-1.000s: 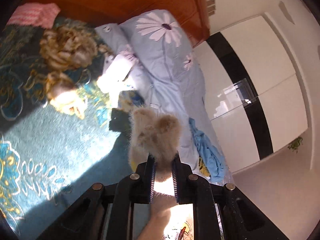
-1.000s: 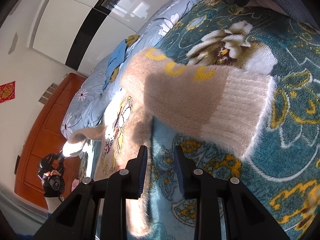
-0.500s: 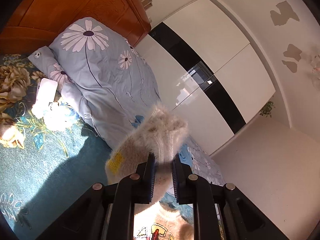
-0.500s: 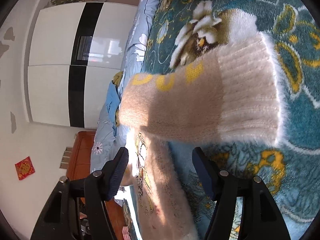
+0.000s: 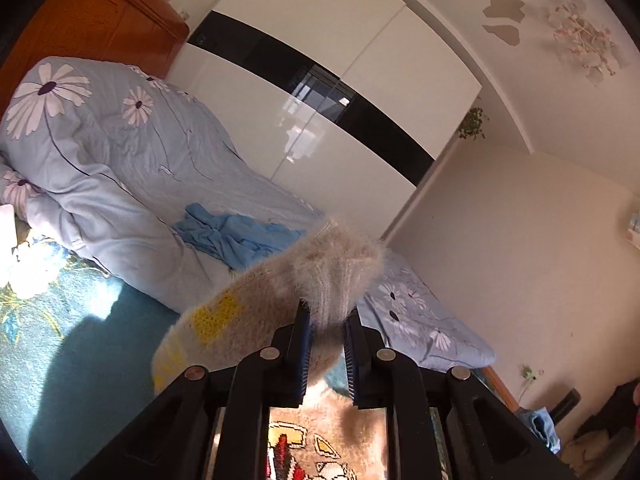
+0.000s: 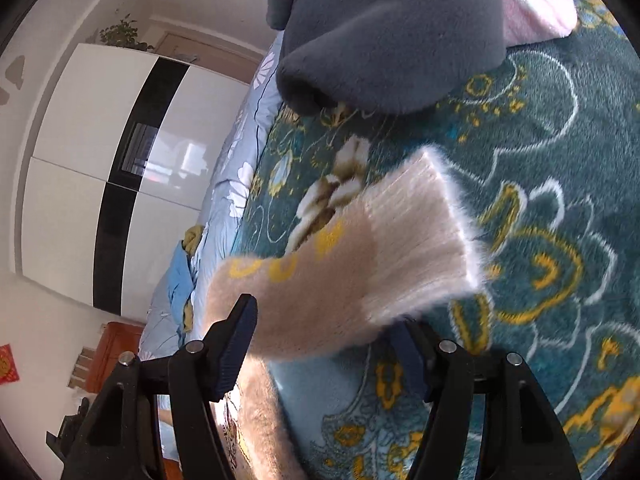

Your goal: Fold clothes

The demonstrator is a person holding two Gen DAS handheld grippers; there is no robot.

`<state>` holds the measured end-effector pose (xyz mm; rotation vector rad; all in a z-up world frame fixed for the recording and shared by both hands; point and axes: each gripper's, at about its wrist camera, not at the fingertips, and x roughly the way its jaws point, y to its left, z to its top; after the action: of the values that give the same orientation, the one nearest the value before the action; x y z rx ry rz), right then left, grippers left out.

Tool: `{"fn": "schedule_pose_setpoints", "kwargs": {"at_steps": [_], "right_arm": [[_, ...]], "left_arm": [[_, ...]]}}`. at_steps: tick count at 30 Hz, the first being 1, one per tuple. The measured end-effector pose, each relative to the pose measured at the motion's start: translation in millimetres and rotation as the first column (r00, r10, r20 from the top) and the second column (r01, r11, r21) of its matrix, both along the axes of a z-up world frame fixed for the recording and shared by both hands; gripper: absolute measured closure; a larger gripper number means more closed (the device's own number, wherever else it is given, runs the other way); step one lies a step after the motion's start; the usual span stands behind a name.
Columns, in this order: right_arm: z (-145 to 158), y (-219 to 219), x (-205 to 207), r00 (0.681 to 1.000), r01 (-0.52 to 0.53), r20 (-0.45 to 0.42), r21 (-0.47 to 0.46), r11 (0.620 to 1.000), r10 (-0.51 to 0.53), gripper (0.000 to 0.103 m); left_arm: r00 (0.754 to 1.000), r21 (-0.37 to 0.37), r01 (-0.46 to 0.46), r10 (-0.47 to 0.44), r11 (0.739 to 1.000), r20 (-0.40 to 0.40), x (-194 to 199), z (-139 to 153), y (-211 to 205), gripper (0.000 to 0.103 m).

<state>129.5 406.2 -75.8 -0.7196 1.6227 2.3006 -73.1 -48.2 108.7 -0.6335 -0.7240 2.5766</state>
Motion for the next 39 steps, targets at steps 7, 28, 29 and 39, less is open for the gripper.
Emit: {"fn": "schedule_pose_setpoints", "kwargs": {"at_steps": [7,28,29,39], "right_arm": [[3.1,20.7,8.4,1.000,0.022,0.008,0.022,1.000,-0.022,0.036],[11.8,27.4,5.1,0.998,-0.051,0.036,0.134,0.990,0.047,0.085],[14.5,25.3,4.1,0.998,-0.059,0.036,0.147,0.987,0.054,0.089],[139.5,29.1,-38.9,0.988,-0.089,-0.073,0.435,0.896,0.133,0.094]], "left_arm": [[0.957,-0.082,0.235,-0.217,0.968,0.191,-48.4,-64.0,115.4,0.087],[0.811,0.005,0.473,-0.437,0.881,0.389,-41.7,-127.8,188.1,0.044],[0.821,-0.004,0.465,-0.429,0.885,0.377,-38.3,-122.8,183.6,0.042],[0.877,-0.019,0.283,-0.251,0.959,0.410,-18.3,-120.9,89.5,0.040]]}}
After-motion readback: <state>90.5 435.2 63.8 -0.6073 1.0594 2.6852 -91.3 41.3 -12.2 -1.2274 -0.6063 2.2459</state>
